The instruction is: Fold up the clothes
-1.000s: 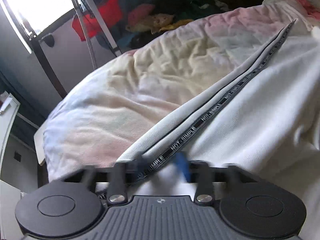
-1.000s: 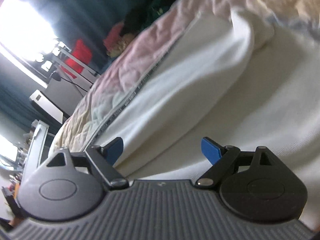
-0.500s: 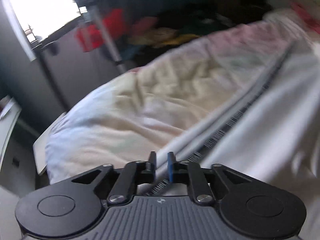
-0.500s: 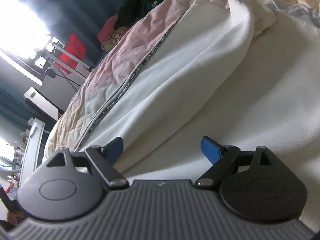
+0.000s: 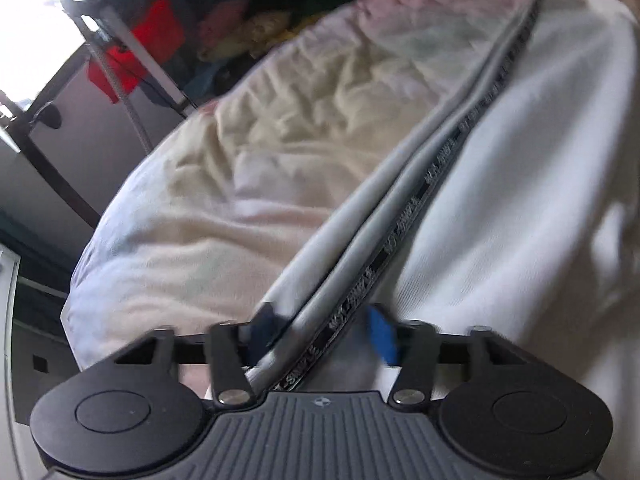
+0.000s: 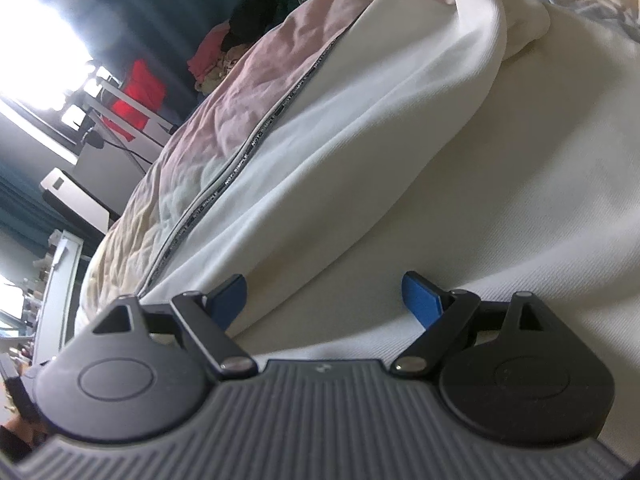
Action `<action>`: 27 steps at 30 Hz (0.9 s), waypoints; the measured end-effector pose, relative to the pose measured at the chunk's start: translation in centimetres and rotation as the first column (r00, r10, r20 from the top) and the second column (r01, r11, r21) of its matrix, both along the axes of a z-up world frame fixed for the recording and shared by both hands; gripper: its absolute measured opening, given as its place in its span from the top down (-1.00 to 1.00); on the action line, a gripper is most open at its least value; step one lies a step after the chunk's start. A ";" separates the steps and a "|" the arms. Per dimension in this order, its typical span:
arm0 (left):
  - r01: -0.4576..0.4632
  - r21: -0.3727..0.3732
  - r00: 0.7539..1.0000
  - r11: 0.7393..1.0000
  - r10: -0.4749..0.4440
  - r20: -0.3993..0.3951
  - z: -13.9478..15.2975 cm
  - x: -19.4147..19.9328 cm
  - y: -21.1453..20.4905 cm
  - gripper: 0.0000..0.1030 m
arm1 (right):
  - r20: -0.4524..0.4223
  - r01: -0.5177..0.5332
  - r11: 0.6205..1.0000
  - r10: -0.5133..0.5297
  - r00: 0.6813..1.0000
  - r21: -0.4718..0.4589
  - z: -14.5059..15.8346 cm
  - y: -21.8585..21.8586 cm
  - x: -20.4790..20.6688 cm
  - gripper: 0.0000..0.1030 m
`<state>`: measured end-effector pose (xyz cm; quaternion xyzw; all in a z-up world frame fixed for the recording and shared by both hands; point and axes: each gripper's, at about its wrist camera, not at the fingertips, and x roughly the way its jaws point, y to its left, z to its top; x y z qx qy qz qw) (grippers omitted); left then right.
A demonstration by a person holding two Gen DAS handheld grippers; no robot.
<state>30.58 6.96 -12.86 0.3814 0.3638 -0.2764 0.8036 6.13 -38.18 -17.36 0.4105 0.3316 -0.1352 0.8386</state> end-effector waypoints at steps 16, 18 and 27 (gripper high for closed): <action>-0.303 -0.282 0.934 0.910 0.343 0.103 4.6 5.1 -0.7 0.70 | 0.017 0.043 0.997 -0.044 0.999 0.057 -0.2 -0.6 -0.8 -0.67; -0.396 -0.240 0.900 0.886 0.427 0.093 2.1 6.6 -2.1 0.68 | 0.016 0.048 0.998 -0.049 0.999 0.042 -0.2 -0.7 -0.6 -0.67; -0.542 -0.346 0.793 0.766 0.602 0.089 4.3 2.0 -1.2 -0.15 | 0.006 0.009 0.998 -0.009 1.000 -0.062 0.4 -0.1 0.5 -0.68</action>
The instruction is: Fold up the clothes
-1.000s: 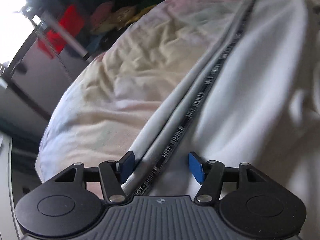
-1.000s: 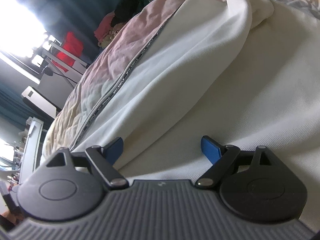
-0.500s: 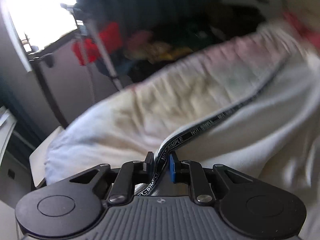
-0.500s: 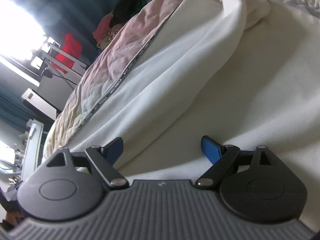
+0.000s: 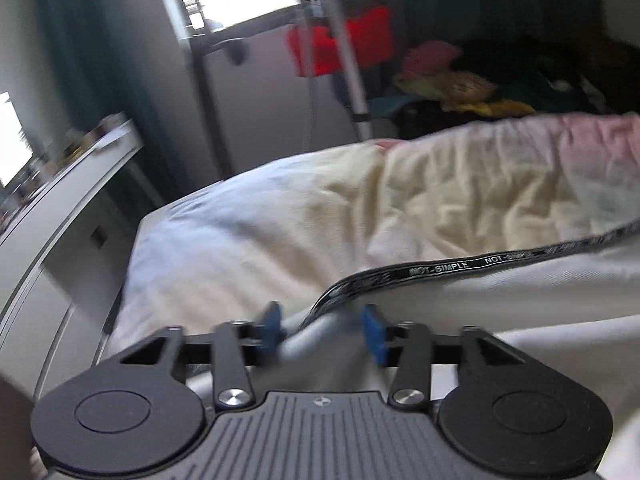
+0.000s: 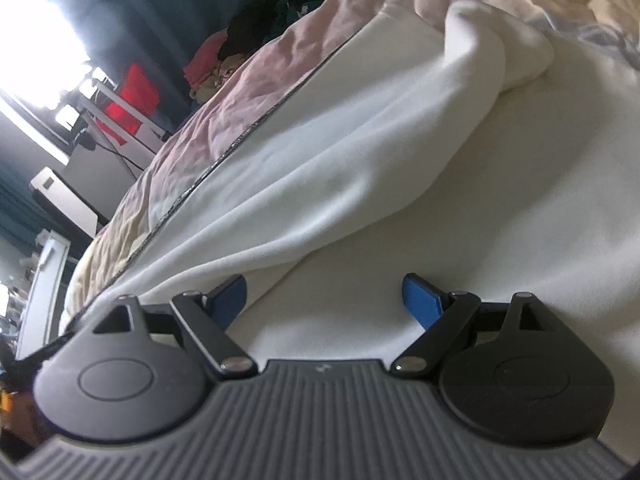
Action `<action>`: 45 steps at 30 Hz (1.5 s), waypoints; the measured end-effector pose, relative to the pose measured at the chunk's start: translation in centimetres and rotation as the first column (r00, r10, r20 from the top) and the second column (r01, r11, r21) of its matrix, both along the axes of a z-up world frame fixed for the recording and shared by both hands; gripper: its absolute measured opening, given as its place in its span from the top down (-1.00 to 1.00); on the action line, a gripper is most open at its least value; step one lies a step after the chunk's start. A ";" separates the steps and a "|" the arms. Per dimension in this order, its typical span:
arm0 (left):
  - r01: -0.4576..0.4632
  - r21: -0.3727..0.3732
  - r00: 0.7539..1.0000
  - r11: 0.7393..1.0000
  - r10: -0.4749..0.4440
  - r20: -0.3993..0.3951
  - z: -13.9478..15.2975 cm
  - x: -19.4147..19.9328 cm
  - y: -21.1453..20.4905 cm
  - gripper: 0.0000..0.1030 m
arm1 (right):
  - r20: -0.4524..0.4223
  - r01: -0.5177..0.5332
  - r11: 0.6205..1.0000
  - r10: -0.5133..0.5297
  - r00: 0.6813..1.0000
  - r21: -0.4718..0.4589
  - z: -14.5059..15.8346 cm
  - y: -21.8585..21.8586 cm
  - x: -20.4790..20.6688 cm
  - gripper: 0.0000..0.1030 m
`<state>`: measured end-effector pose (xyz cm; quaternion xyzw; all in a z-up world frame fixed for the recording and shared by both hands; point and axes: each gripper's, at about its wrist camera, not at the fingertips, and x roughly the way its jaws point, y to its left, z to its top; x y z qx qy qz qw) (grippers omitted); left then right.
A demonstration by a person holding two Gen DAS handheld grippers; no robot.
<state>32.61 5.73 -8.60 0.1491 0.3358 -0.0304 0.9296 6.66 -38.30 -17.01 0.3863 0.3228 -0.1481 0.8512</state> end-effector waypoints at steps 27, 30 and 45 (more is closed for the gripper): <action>-0.680 -0.474 0.705 0.559 0.322 -0.632 2.0 -33.0 18.4 -0.59 | 0.113 -0.051 0.997 0.057 0.992 -0.058 5.0 2.1 -8.2 -0.68; -0.663 -0.474 0.719 0.580 0.316 -0.619 1.7 -31.8 18.2 -0.59 | 0.126 -0.040 0.998 0.045 0.991 -0.042 5.1 1.9 -8.9 -0.68; -0.505 -0.711 0.862 0.489 0.332 -0.384 3.6 -33.4 17.7 -0.59 | 0.120 -0.008 1.000 0.006 0.993 0.012 4.3 1.2 -9.2 -0.68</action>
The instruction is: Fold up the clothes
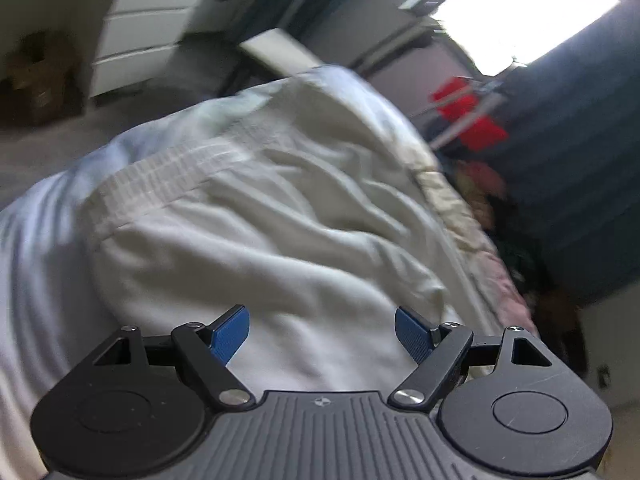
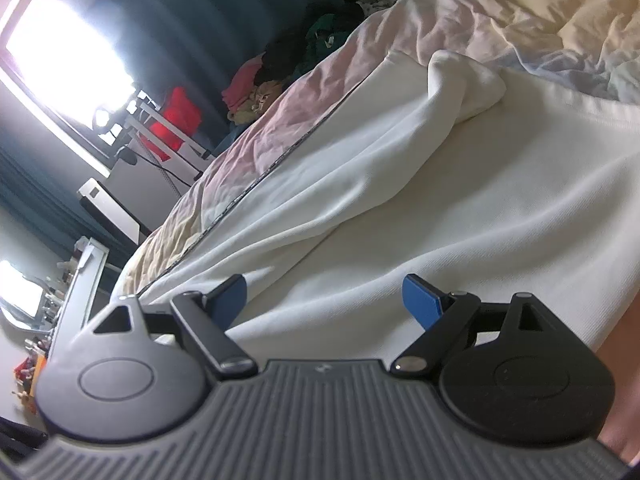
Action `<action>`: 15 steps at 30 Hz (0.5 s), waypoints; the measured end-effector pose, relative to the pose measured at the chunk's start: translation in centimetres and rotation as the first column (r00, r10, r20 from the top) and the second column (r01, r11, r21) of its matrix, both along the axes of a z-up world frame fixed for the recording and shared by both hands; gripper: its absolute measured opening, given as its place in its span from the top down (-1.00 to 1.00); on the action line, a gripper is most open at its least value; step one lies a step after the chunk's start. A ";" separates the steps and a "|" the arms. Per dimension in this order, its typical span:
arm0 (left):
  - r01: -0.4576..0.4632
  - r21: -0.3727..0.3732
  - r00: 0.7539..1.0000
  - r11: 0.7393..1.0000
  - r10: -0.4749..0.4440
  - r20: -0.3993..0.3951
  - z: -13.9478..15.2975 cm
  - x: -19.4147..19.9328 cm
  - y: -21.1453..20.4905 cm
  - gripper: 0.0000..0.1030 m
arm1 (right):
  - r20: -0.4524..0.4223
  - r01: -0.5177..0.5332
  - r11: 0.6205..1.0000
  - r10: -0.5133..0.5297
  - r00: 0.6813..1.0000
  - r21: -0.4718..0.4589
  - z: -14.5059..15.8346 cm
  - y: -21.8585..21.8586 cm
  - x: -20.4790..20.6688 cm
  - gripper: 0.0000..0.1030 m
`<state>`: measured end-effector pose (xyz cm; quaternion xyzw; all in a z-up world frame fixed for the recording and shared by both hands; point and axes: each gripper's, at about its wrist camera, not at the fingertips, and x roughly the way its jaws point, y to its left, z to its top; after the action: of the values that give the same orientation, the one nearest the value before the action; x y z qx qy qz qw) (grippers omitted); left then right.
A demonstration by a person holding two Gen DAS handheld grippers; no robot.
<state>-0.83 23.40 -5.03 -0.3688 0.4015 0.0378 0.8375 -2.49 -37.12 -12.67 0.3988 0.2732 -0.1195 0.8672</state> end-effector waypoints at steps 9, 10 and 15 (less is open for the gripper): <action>-0.267 -0.119 0.960 0.956 0.254 -0.114 -1.9 -2.3 4.1 -0.60 | 0.041 0.038 0.998 -0.040 0.998 0.046 0.6 -1.0 -1.0 -0.68; -0.275 -0.132 0.958 0.952 0.259 -0.123 -2.1 -2.4 4.3 -0.61 | 0.039 0.037 0.998 -0.039 0.998 0.049 0.5 -1.0 -1.0 -0.68; -0.276 -0.119 0.943 0.954 0.244 -0.227 -3.4 -0.9 4.2 -0.61 | 0.034 0.042 0.997 -0.044 0.998 0.060 0.3 -1.1 -0.9 -0.68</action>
<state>-1.72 27.64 -8.41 -0.4740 0.4367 0.1569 0.7483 -3.41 -38.22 -12.34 0.4321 0.2529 -0.1229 0.8569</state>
